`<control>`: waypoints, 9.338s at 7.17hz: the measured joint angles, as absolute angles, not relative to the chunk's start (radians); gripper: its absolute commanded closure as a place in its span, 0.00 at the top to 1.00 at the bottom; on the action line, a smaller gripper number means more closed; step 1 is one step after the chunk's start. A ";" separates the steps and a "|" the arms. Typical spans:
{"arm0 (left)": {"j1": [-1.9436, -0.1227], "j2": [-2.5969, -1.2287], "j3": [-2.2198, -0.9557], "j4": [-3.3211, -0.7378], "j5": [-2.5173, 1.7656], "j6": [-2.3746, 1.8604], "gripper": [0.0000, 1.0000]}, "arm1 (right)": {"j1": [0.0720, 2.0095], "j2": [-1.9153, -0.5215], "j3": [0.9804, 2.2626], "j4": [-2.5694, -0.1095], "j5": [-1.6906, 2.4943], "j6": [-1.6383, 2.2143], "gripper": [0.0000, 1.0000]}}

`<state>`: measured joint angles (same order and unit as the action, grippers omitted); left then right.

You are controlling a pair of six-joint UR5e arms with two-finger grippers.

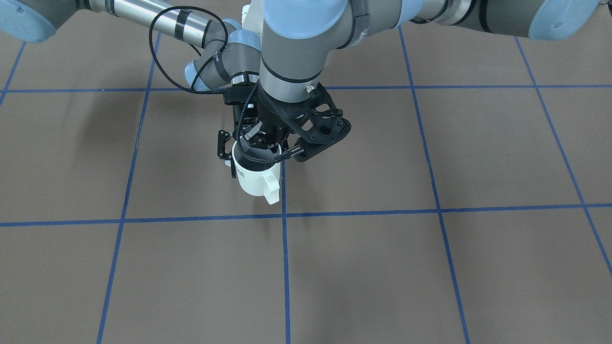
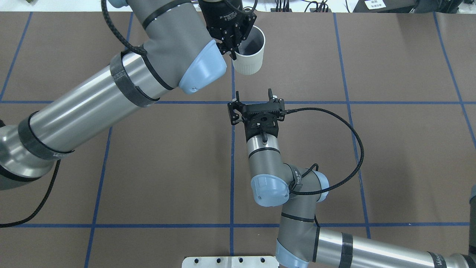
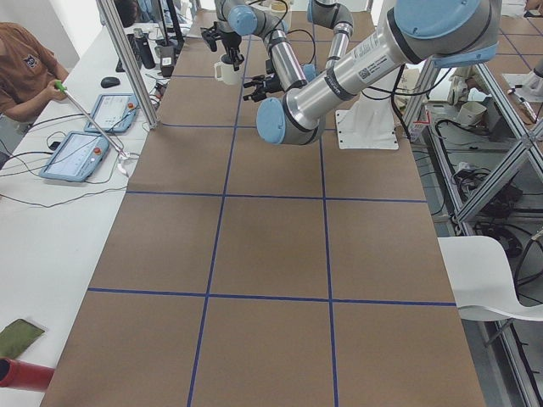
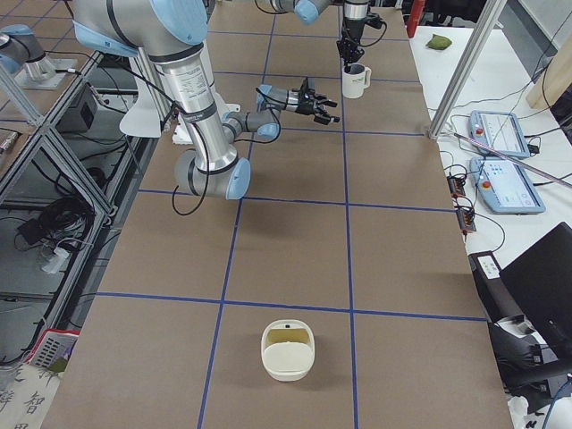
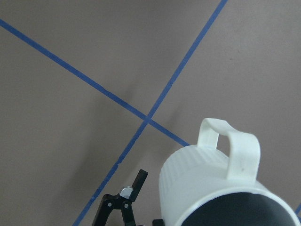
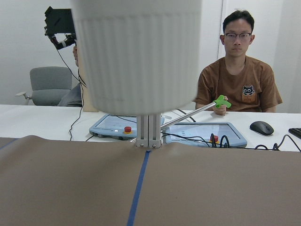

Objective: Left arm hands cup to right arm to dump lemon

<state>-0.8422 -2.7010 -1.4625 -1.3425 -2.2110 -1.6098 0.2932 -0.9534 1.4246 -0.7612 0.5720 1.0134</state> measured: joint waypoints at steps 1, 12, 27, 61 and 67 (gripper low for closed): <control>-0.864 -2.671 -1.494 -1.342 -2.215 -1.591 0.00 | 0.307 -0.970 1.449 -0.760 0.616 0.969 1.00; -1.108 -1.821 -1.844 -1.267 -2.273 -0.530 0.00 | 0.860 -1.245 1.580 -0.844 1.673 0.750 1.00; -1.150 -1.721 -1.789 -1.293 -2.371 -0.355 1.00 | 1.174 -1.403 1.618 -1.064 2.116 0.451 1.00; -1.536 -1.553 -1.704 -1.522 -2.317 0.033 1.00 | 1.511 -1.661 1.834 -1.653 2.325 -0.179 1.00; -1.533 -1.586 -1.584 -1.507 -2.378 -0.020 1.00 | 1.511 -1.661 1.821 -1.649 2.320 -0.131 1.00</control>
